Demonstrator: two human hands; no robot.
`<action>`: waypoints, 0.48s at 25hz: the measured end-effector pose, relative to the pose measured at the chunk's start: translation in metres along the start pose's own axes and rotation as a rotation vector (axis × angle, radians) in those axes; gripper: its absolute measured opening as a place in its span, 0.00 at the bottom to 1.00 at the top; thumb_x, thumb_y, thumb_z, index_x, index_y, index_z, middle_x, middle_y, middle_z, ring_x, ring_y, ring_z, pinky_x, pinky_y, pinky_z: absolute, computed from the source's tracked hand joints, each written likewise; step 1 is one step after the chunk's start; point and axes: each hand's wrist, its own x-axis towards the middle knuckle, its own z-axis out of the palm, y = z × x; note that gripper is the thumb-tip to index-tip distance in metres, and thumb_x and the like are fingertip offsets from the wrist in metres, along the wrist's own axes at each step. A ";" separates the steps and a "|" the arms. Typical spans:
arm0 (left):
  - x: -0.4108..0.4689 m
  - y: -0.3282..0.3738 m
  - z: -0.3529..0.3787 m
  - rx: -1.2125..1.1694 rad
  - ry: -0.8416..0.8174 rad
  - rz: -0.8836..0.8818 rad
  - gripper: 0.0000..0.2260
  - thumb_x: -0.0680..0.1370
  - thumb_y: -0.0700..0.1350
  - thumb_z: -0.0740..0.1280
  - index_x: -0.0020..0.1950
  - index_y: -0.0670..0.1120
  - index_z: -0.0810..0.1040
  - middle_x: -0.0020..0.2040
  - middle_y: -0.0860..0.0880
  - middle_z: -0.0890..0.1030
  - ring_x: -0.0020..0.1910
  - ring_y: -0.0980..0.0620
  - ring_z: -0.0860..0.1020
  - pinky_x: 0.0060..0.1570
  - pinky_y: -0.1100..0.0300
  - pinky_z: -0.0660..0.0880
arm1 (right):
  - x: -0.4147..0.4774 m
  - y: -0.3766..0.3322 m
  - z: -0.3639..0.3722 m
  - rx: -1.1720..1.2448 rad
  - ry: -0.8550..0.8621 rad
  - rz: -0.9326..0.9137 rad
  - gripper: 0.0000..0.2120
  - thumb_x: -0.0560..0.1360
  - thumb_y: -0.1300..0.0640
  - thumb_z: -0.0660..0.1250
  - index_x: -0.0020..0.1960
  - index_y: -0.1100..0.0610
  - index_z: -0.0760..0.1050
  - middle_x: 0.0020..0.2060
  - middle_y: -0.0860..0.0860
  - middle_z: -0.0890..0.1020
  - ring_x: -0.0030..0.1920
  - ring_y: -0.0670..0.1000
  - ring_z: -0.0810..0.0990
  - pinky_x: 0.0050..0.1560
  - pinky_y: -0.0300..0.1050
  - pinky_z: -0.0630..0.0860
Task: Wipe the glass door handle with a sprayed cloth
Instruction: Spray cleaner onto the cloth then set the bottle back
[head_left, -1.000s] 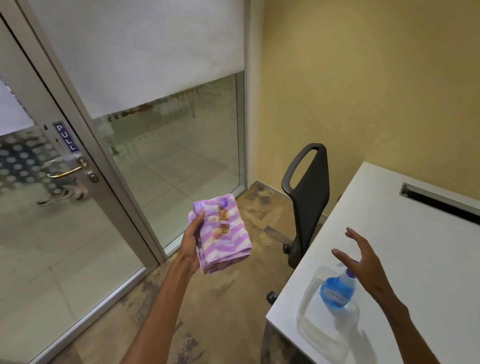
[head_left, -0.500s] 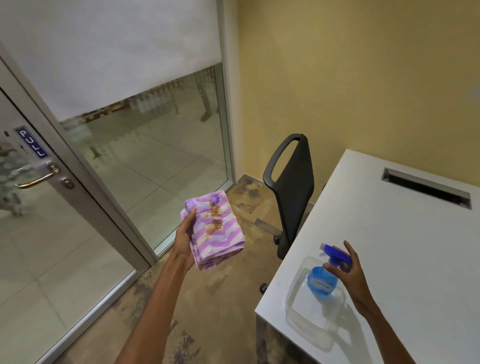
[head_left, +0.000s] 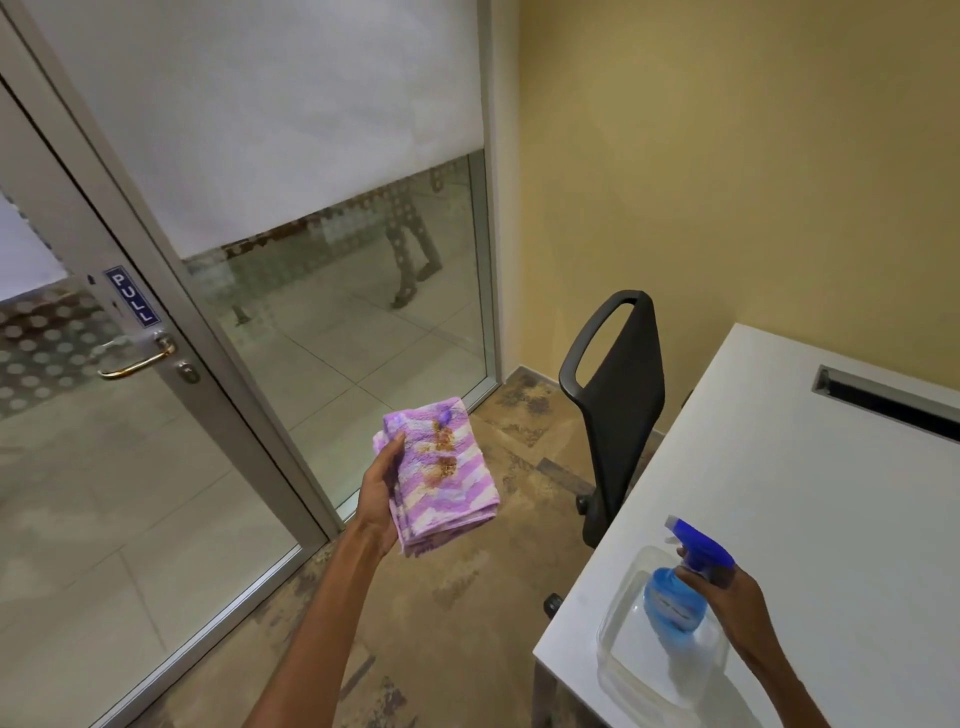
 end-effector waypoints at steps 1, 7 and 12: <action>-0.001 0.003 -0.004 -0.004 0.008 0.003 0.17 0.79 0.52 0.68 0.59 0.40 0.80 0.45 0.42 0.88 0.41 0.41 0.88 0.40 0.47 0.86 | -0.003 -0.006 0.000 -0.014 0.011 0.009 0.18 0.74 0.69 0.71 0.64 0.69 0.74 0.57 0.66 0.82 0.53 0.65 0.82 0.53 0.46 0.82; -0.008 0.022 -0.024 -0.035 0.047 0.036 0.20 0.79 0.53 0.69 0.64 0.39 0.79 0.48 0.41 0.88 0.42 0.40 0.87 0.44 0.45 0.86 | -0.028 -0.097 0.016 0.074 0.095 -0.131 0.14 0.77 0.61 0.70 0.60 0.62 0.73 0.55 0.62 0.82 0.49 0.57 0.81 0.46 0.33 0.78; -0.019 0.037 -0.030 -0.051 0.060 0.072 0.30 0.75 0.54 0.71 0.72 0.37 0.74 0.56 0.38 0.83 0.52 0.37 0.82 0.64 0.38 0.75 | -0.068 -0.190 0.058 0.040 -0.112 -0.312 0.12 0.77 0.44 0.69 0.43 0.53 0.77 0.41 0.54 0.84 0.42 0.40 0.83 0.42 0.29 0.77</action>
